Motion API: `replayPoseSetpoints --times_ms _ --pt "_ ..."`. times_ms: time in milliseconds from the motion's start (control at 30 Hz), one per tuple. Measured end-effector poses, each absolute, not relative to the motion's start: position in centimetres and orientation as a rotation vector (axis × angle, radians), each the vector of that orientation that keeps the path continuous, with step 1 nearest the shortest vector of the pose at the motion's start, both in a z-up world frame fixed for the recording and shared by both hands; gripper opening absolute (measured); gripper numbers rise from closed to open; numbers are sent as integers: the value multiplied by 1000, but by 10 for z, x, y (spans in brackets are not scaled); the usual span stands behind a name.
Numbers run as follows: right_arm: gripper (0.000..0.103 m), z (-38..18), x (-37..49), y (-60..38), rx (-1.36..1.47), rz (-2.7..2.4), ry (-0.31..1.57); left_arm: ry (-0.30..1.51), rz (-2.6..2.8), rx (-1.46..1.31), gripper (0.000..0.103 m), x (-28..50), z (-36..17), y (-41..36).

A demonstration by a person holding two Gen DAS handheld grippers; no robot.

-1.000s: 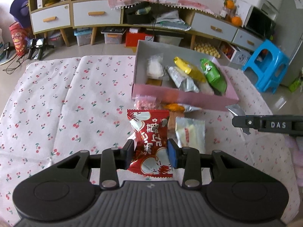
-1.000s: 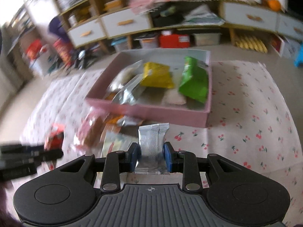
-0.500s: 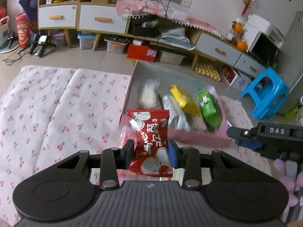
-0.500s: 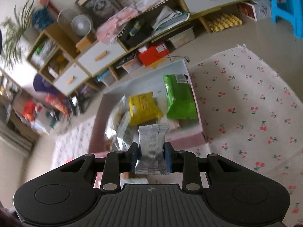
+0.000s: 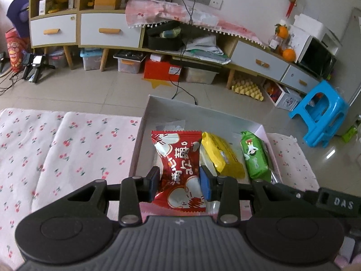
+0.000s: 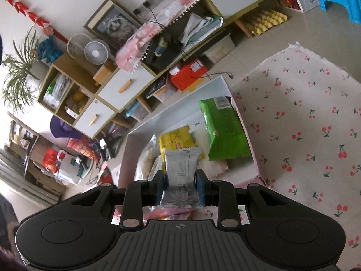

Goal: Organize snacks
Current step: 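Open both grippers to drop the red and silver packets into the box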

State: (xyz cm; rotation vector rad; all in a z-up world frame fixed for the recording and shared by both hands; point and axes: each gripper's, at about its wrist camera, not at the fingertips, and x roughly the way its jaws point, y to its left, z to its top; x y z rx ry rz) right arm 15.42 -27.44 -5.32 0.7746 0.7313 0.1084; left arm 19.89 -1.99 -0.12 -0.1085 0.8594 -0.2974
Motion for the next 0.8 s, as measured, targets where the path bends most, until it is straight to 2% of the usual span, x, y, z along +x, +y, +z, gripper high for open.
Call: replayPoseSetpoints --times_ms 567,633,800 --pt "30 -74 159 -280 837 88 728 879 -299 -101 36 212 -15 -26" --pt "30 -75 159 -279 834 89 730 868 -298 -99 39 211 -15 -25" --pt "33 -76 160 -277 833 92 737 851 -305 -90 53 209 -13 -26"
